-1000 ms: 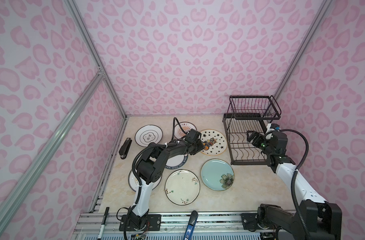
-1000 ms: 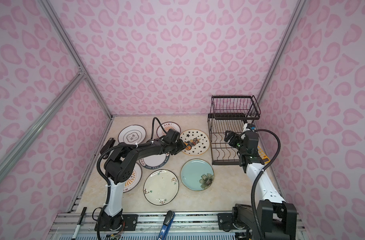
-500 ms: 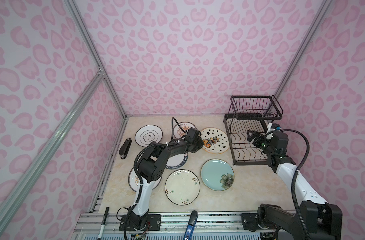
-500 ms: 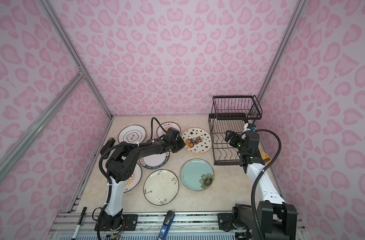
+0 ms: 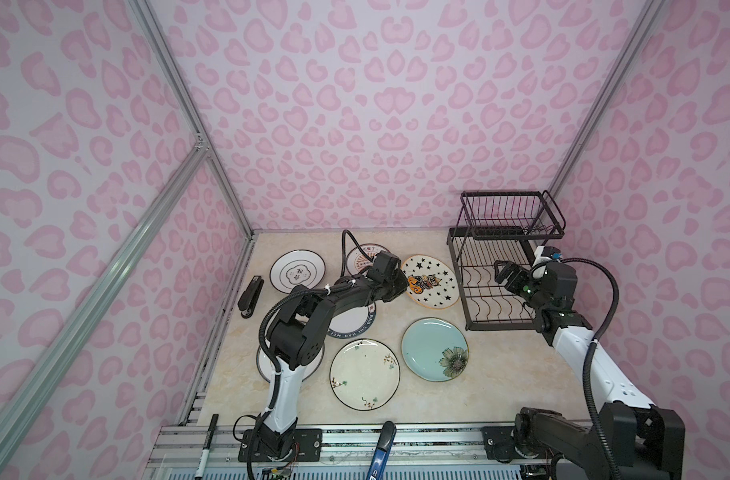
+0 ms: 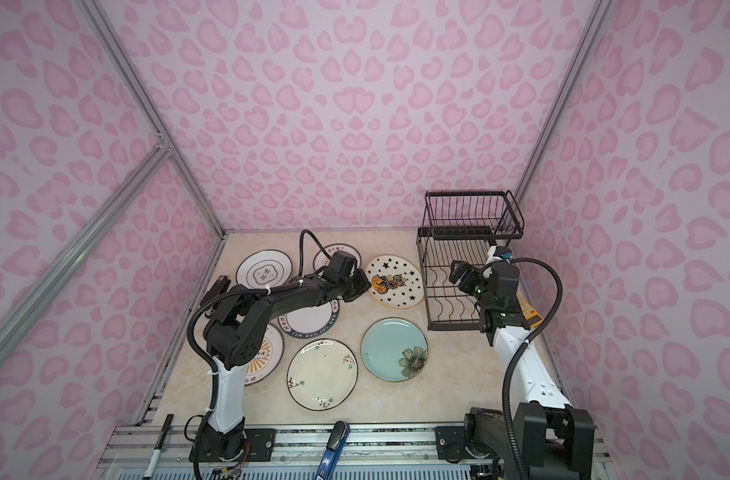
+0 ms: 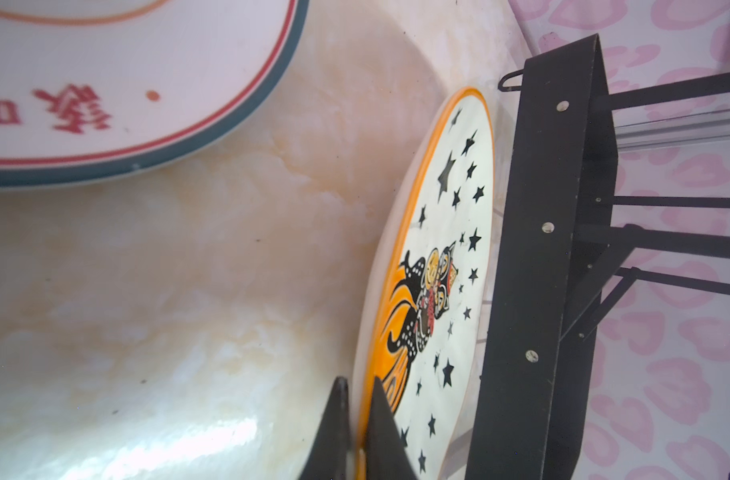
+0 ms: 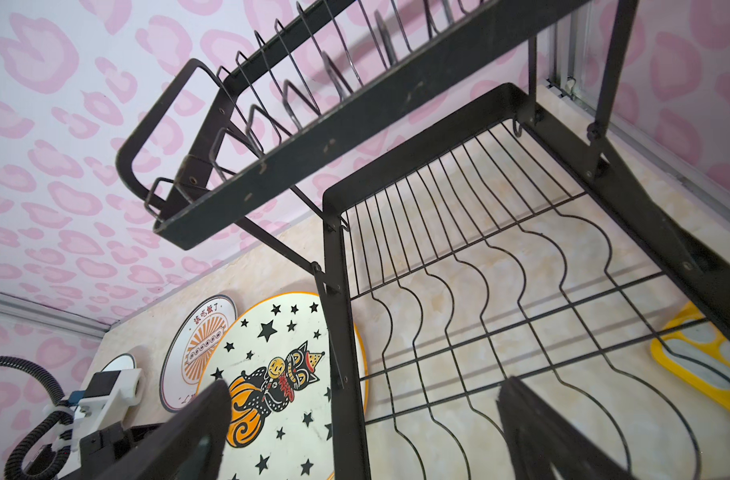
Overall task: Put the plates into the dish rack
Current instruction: 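Grasp the rim of the star-and-cat plate with the left gripper, then tilt the plate upright with the left gripper while the right gripper approaches it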
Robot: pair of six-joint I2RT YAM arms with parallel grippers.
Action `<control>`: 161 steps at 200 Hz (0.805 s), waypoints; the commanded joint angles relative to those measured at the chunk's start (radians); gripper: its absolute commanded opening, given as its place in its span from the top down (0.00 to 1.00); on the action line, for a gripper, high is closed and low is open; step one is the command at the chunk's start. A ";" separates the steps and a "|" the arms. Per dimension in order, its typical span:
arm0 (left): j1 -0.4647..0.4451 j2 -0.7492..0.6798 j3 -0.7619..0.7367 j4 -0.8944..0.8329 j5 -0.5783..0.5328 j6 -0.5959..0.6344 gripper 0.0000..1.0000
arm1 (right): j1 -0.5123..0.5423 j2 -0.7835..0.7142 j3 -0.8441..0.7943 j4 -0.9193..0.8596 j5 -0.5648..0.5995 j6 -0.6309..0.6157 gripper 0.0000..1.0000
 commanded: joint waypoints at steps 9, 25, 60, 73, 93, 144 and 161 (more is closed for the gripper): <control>0.024 -0.038 -0.012 -0.107 -0.038 0.081 0.98 | 0.001 0.004 0.012 0.000 -0.023 0.006 0.01; 0.043 -0.038 -0.012 -0.091 0.022 0.099 0.98 | 0.004 0.006 0.012 0.004 -0.025 0.008 0.01; 0.089 -0.041 -0.020 -0.037 0.139 0.154 0.98 | 0.032 0.025 0.023 0.004 -0.040 -0.005 0.01; 0.108 -0.053 -0.041 0.005 0.174 0.156 0.98 | 0.054 0.032 0.027 0.015 -0.063 -0.019 0.01; 0.130 -0.076 -0.066 0.049 0.205 0.158 0.98 | 0.106 0.043 0.011 0.072 -0.080 -0.043 0.01; 0.176 -0.128 -0.137 0.181 0.322 0.137 0.98 | 0.159 0.138 0.008 0.150 -0.117 0.034 0.01; 0.187 -0.149 -0.161 0.201 0.336 0.126 0.98 | 0.176 0.165 0.008 0.181 -0.138 0.068 0.01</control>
